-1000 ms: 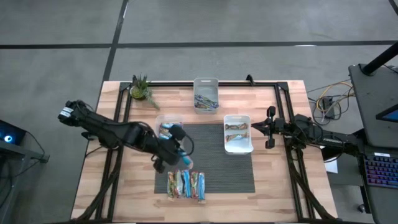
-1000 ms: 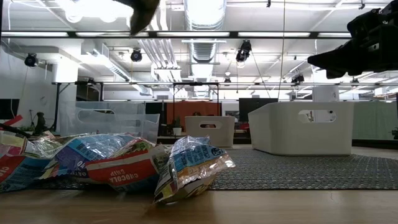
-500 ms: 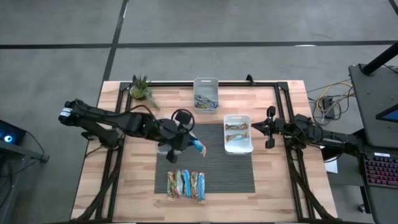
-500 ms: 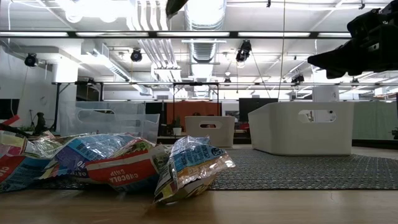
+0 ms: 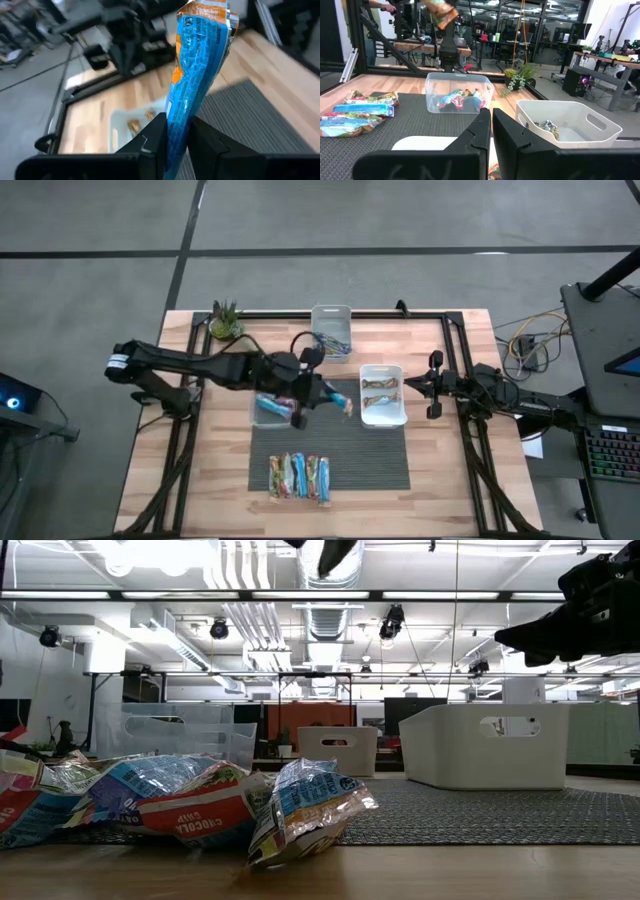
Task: Pick and place Granola Bars by type
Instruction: Put the yellow granola bar into the white bin
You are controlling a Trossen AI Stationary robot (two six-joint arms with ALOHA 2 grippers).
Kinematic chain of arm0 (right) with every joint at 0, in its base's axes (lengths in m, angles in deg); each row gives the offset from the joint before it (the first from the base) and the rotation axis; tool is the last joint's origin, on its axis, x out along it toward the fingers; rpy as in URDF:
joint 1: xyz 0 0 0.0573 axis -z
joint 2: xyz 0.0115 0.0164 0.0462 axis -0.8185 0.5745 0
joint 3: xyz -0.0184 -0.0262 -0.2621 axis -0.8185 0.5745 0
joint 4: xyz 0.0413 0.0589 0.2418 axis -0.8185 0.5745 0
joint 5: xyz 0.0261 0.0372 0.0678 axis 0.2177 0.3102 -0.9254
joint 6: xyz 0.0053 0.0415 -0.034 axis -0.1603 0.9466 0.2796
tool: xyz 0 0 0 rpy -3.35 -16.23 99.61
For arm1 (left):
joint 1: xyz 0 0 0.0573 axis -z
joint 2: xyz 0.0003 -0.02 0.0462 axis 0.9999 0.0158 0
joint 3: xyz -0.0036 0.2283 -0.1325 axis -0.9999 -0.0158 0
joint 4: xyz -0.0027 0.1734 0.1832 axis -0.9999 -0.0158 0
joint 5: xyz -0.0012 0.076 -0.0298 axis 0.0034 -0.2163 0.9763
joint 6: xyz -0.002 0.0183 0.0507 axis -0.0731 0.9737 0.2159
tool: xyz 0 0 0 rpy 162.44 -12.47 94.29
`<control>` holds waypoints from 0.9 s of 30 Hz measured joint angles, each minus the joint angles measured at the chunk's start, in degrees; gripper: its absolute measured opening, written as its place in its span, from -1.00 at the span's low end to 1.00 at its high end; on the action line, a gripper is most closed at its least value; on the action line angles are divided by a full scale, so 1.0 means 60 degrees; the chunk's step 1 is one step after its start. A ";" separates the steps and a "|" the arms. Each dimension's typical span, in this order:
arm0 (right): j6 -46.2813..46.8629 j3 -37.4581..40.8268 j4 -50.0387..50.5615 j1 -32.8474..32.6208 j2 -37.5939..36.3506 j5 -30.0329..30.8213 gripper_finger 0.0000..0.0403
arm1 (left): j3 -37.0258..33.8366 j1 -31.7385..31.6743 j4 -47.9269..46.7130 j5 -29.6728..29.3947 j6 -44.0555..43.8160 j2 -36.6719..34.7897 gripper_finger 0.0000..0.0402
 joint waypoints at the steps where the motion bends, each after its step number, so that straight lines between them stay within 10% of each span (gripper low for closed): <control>1: -0.0024 0.0000 0.0000 -0.0004 0.0002 -0.0002 -0.96 | 0.0000 -0.0088 0.0324 0.0000 -0.0141 0.0084 -0.74; 27: -0.0035 -0.0001 0.0000 -0.0003 0.0015 0.0000 -0.96 | 0.1111 -0.1597 0.2973 0.3099 -0.2467 0.2113 -0.74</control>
